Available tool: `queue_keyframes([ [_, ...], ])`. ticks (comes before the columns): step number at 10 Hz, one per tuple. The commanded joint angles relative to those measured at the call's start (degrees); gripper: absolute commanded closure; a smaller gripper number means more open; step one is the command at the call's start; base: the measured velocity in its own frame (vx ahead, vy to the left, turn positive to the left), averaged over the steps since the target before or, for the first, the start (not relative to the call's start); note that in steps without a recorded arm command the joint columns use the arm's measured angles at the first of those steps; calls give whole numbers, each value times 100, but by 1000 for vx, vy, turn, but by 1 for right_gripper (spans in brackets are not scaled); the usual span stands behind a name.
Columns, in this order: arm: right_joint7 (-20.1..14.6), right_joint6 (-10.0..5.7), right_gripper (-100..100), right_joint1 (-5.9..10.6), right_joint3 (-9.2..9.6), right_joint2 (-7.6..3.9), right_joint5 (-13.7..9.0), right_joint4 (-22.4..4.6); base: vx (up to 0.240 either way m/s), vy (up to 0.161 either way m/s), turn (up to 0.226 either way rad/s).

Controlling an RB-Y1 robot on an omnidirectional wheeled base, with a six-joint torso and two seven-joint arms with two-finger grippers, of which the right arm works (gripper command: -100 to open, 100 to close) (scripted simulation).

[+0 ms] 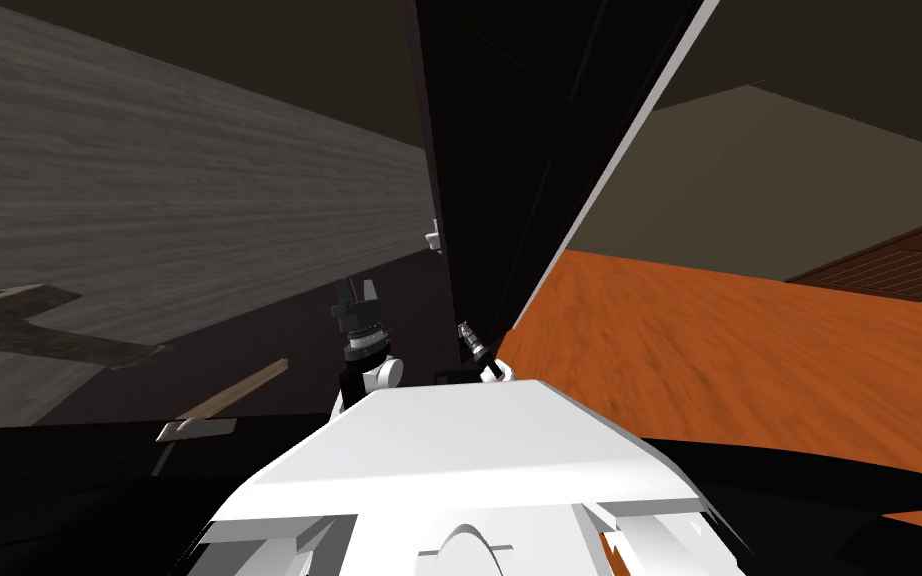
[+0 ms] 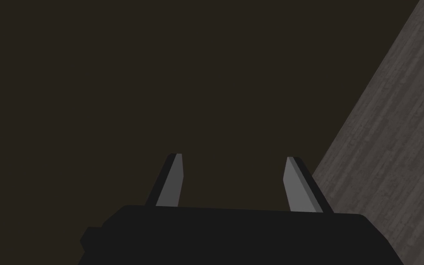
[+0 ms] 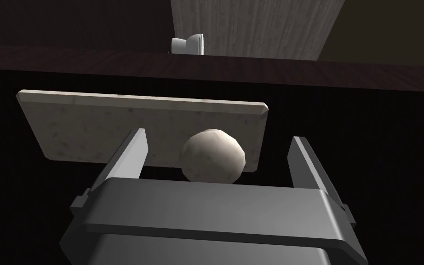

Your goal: Push the door open

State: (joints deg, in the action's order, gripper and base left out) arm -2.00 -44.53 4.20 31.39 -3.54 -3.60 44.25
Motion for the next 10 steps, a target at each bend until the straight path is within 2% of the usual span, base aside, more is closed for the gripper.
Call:
queue_keyframes([
  [1,0,0,-100,0,0,0,0,0,60,41,-13],
  [2,0,0,100,0,0,0,0,0,-13,-5,9],
  [7,0,0,100,0,0,0,0,0,-10,-7,2],
  [10,51,15,100,17,-178,-34,-42,-54,126,101,-27],
])
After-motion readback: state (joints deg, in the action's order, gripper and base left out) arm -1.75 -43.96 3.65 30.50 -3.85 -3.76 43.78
